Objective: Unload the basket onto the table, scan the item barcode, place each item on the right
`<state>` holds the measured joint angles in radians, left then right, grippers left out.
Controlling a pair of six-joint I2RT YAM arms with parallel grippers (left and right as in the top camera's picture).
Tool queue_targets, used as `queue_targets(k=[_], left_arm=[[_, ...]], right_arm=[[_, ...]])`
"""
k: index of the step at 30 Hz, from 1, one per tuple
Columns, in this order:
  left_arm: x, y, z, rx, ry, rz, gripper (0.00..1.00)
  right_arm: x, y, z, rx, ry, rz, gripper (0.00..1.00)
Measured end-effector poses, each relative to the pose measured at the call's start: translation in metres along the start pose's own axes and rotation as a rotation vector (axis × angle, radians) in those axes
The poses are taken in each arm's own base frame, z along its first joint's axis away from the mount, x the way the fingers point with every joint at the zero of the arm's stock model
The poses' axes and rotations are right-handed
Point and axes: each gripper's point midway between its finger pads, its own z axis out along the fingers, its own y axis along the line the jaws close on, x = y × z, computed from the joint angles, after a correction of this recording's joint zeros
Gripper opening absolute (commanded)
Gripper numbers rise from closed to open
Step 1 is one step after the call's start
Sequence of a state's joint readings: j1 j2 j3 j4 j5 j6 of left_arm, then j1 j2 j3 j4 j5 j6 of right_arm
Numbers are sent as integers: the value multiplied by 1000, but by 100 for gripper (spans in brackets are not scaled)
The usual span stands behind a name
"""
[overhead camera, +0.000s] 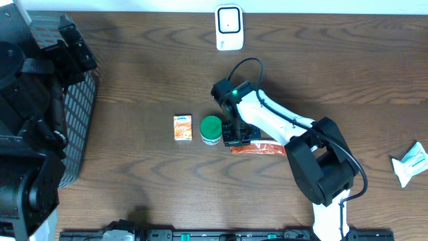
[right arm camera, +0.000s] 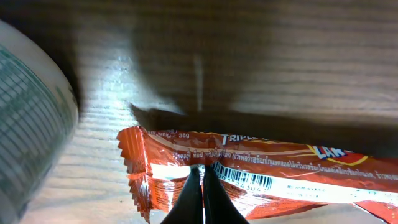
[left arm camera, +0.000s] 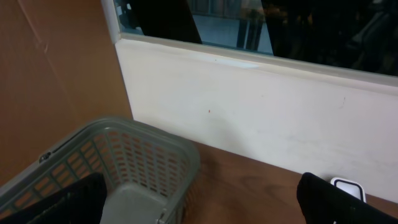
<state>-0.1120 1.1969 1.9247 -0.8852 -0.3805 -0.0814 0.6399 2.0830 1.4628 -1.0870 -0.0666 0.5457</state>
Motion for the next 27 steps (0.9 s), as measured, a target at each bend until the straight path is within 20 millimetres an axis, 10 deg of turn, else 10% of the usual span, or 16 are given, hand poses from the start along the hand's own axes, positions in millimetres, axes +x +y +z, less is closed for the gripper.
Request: queue_targets(k=[15,27], left_arm=[[0,0,0,0,0,0,98],[0,0,0,0,0,0,98]], right_arm=[[-19,5,-75,23,-112,-15,1],[7,-23,2,98,-32,27,1]])
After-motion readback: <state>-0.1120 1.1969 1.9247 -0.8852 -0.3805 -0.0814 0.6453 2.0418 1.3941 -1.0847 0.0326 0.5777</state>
